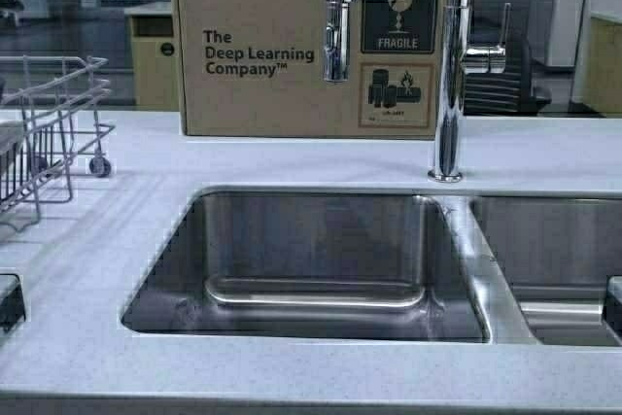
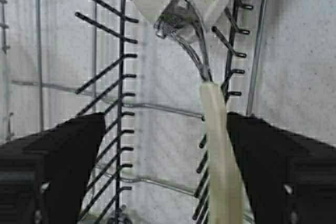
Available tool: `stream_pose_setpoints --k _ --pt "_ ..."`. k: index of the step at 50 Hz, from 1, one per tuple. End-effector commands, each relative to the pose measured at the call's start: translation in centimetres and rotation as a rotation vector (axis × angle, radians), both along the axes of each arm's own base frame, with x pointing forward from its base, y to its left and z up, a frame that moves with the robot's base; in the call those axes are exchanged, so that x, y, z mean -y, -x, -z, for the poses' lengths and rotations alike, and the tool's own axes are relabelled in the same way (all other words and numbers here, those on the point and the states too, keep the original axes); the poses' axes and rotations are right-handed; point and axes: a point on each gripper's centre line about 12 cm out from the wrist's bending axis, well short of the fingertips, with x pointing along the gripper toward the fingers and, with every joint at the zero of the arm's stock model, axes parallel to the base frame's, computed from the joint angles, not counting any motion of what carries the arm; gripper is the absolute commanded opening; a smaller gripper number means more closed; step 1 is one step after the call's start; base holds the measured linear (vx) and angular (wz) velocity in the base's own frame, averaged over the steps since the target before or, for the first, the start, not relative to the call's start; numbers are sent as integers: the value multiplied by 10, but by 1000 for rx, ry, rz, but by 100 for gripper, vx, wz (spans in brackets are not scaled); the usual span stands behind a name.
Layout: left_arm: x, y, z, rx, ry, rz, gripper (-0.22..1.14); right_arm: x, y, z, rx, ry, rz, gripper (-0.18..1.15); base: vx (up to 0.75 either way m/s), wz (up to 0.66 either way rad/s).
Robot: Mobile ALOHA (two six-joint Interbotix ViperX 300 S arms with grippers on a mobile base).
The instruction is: Wash the pan
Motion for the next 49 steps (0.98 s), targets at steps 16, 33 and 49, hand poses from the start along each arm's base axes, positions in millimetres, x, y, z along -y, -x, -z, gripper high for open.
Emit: stream_pose_setpoints --k 16,33,49 --pt "0 6 -81 280 -26 -4 101 -1 -5 -11 37 2 -3 5 0 0" --pt "2 14 -100 347 -22 -10 101 -1 -5 -10 34 2 -3 5 0 0" --pt "2 13 -95 331 -19 -10 101 -1 -5 -9 32 2 -3 5 0 0"
